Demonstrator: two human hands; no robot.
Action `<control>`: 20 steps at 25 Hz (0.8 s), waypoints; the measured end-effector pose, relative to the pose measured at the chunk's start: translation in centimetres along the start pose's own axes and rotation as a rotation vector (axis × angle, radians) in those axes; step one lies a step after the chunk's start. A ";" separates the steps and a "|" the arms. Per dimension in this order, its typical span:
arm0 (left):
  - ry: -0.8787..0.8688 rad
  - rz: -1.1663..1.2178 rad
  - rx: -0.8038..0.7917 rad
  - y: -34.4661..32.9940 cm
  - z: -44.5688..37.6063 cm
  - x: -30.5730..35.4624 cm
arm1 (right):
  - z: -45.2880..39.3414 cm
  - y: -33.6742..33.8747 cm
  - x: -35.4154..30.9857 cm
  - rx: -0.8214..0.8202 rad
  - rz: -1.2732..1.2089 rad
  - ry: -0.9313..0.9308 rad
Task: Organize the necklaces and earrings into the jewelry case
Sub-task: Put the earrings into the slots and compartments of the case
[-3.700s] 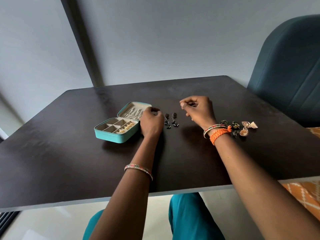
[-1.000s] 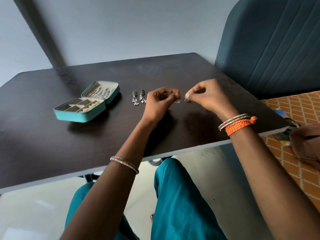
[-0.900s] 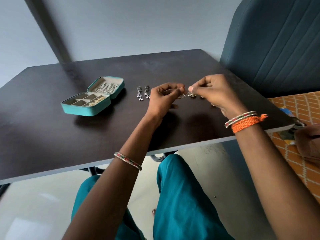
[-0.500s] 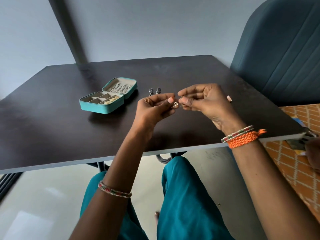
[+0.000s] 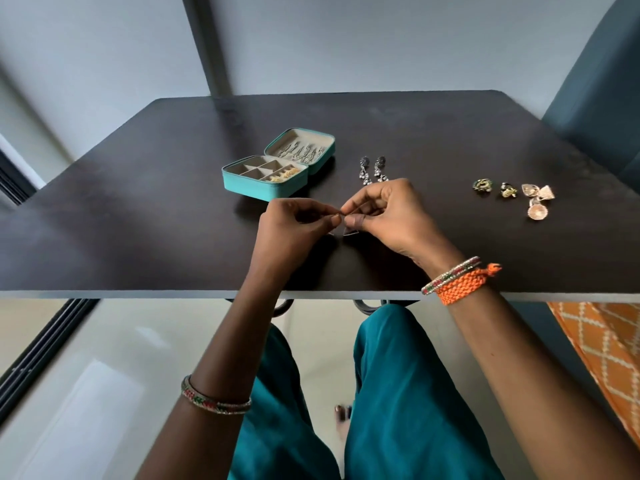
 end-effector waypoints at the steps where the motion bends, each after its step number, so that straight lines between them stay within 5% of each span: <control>1: 0.003 -0.029 0.013 0.0 -0.1 0.1 | -0.1 -0.1 0.0 -0.003 0.012 -0.004; 20: 0.026 -0.362 0.014 -0.3 -1.8 1.1 | -0.8 0.2 -0.1 -0.092 0.110 -0.049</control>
Point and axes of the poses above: each hand's wrist, its own z-axis away from the middle knuckle, its own y-axis out of the back of the hand, x = y × z, the point moved 3 cm from there along -z, towards the middle knuckle, and after that the axes turned 1 degree about -z, right-handed, at the moved point
